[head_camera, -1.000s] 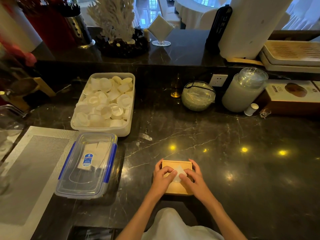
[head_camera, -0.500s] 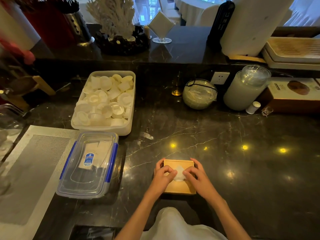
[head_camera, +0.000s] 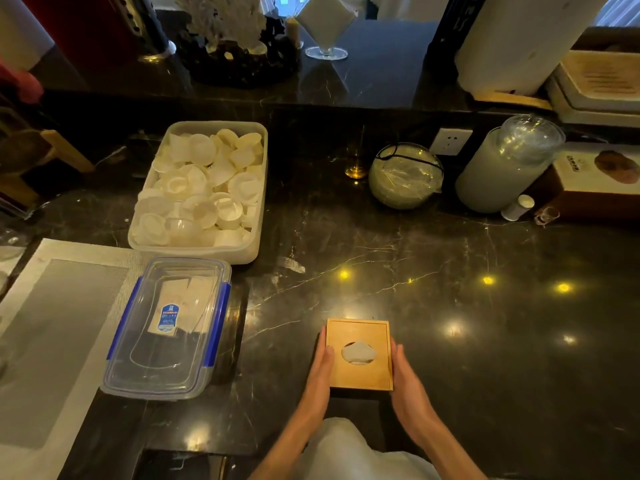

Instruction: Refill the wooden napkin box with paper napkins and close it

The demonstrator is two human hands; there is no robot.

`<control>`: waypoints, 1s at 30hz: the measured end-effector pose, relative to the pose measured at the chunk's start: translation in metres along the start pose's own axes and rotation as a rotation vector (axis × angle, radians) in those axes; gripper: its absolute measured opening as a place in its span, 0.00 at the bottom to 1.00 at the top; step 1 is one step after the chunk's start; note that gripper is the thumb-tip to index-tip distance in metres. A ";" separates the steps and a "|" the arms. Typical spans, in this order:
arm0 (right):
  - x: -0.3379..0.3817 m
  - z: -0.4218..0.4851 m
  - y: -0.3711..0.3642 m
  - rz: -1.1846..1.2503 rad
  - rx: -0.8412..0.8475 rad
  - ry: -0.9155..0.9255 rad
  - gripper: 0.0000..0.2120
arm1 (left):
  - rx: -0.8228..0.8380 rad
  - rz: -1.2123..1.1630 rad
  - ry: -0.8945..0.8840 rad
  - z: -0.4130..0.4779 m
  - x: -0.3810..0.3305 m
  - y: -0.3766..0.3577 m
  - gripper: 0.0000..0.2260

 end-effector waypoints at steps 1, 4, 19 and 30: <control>0.002 0.004 0.000 -0.025 -0.008 0.008 0.25 | -0.004 -0.004 -0.007 0.005 -0.003 0.000 0.19; 0.023 0.024 -0.001 -0.080 -0.052 0.077 0.24 | -0.021 -0.005 -0.064 0.026 -0.025 0.002 0.19; 0.208 0.239 0.004 -0.171 -0.164 0.265 0.23 | -0.146 0.124 -0.189 0.247 -0.174 0.031 0.22; 0.235 0.259 0.004 -0.200 -0.123 0.156 0.25 | -0.016 0.389 -0.029 0.282 -0.212 0.039 0.23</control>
Point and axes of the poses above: each hand's wrist, its own z-axis towards the middle knuckle, its own y-axis out of the back of the hand, x = y × z, the point moved 10 cm from there along z, towards the middle knuckle, and after that the axes turned 2 degrees about x, right-handed, at the moved point
